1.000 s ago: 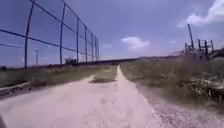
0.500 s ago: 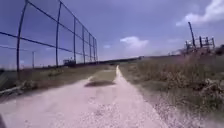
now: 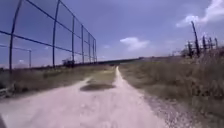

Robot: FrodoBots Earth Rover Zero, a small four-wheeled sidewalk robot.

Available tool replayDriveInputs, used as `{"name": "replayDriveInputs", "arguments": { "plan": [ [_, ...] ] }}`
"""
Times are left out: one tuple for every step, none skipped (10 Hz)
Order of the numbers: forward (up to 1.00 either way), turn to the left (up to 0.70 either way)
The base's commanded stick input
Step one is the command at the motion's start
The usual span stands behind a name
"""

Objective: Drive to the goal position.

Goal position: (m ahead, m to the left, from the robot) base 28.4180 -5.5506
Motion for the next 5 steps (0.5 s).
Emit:
{"name": "replayDriveInputs", "arguments": {
  "plan": [
    [0.7, 0.0],
    [0.7, 0.0],
    [0.7, 0.0],
    [0.7, 0.0],
    [0.7, 0.0]
  ]
}}
